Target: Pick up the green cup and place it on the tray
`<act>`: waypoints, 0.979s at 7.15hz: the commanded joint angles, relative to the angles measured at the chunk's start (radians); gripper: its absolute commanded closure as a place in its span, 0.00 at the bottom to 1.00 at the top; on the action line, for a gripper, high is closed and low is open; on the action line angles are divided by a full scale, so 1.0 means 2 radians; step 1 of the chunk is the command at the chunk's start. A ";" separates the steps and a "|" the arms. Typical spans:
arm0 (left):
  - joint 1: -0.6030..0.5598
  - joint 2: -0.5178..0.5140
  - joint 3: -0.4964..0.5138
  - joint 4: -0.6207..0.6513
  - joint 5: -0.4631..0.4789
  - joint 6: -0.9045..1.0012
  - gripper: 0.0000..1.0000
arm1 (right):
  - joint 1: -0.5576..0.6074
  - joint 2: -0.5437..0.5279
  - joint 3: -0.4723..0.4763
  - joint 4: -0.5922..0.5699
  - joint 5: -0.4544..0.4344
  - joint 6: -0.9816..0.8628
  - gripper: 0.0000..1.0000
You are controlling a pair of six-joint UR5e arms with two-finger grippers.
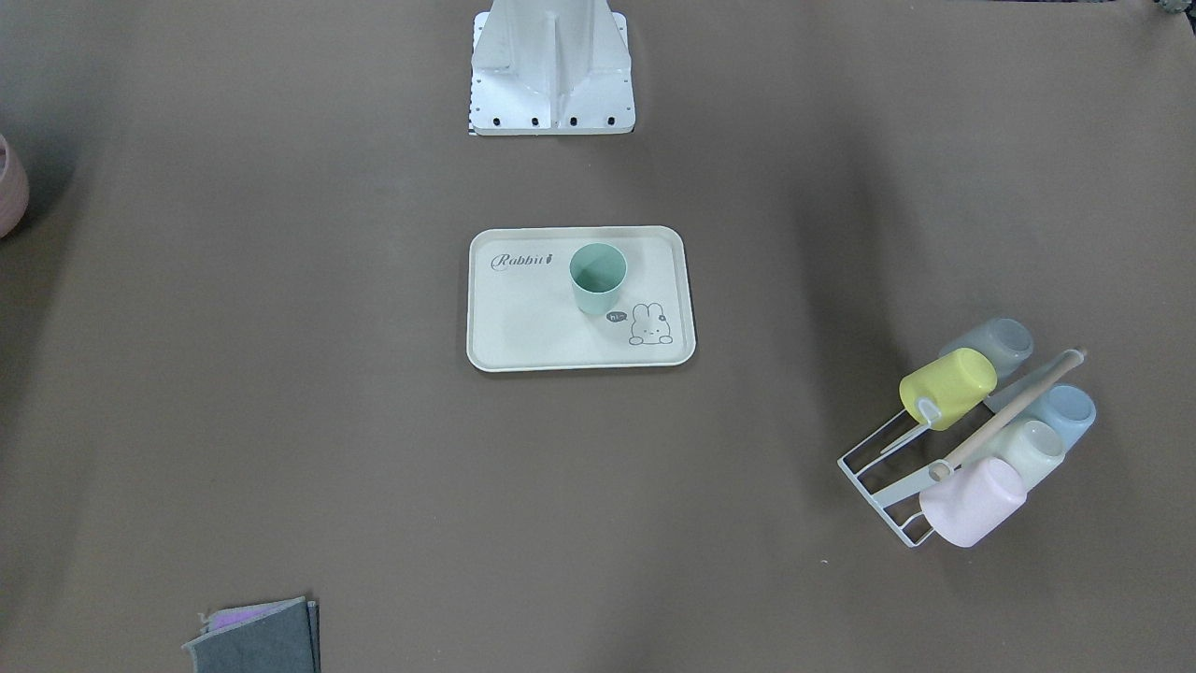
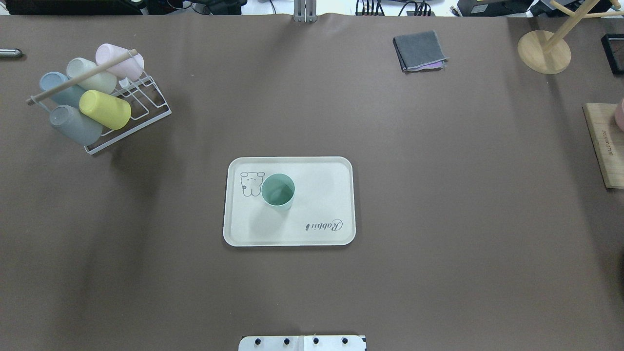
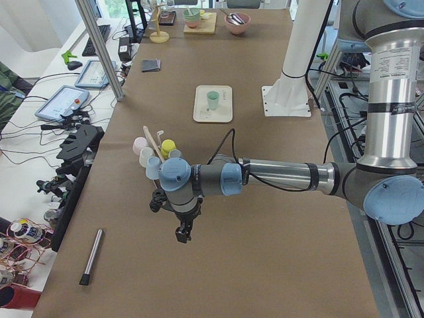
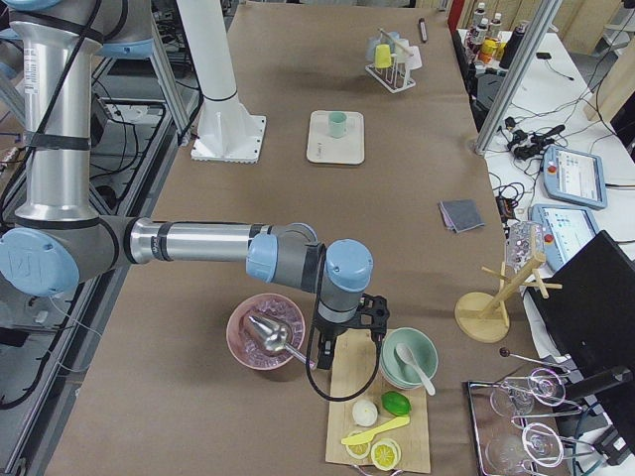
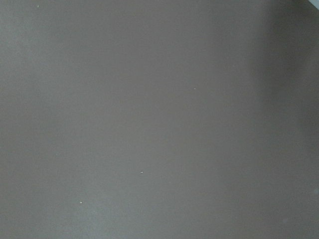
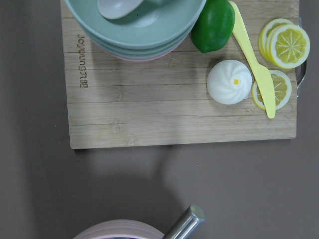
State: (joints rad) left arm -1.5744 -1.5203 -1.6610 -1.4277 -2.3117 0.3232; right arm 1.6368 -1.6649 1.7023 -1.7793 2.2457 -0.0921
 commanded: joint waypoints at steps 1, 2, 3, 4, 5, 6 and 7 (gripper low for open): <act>-0.001 0.011 -0.002 0.000 -0.040 -0.059 0.01 | 0.000 -0.001 -0.001 0.000 0.000 0.000 0.00; 0.000 0.004 -0.009 -0.001 -0.065 -0.080 0.00 | 0.000 -0.001 -0.002 0.000 0.000 0.000 0.00; 0.000 -0.002 -0.020 -0.001 -0.071 -0.080 0.01 | 0.000 -0.001 -0.002 0.000 0.000 0.000 0.00; 0.000 -0.008 -0.023 -0.002 -0.071 -0.080 0.01 | 0.000 -0.001 -0.004 0.000 -0.001 0.000 0.00; 0.000 -0.011 -0.020 -0.002 -0.063 -0.079 0.01 | 0.000 -0.001 -0.004 0.001 -0.001 0.000 0.00; 0.000 -0.005 -0.017 -0.003 -0.063 -0.076 0.01 | 0.000 0.000 -0.004 0.001 0.000 0.000 0.00; -0.001 -0.004 -0.017 -0.012 -0.063 -0.078 0.01 | 0.000 0.000 -0.003 0.002 0.001 0.000 0.00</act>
State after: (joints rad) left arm -1.5746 -1.5327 -1.6973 -1.4370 -2.4390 0.1677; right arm 1.6368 -1.6651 1.6955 -1.7768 2.2456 -0.0920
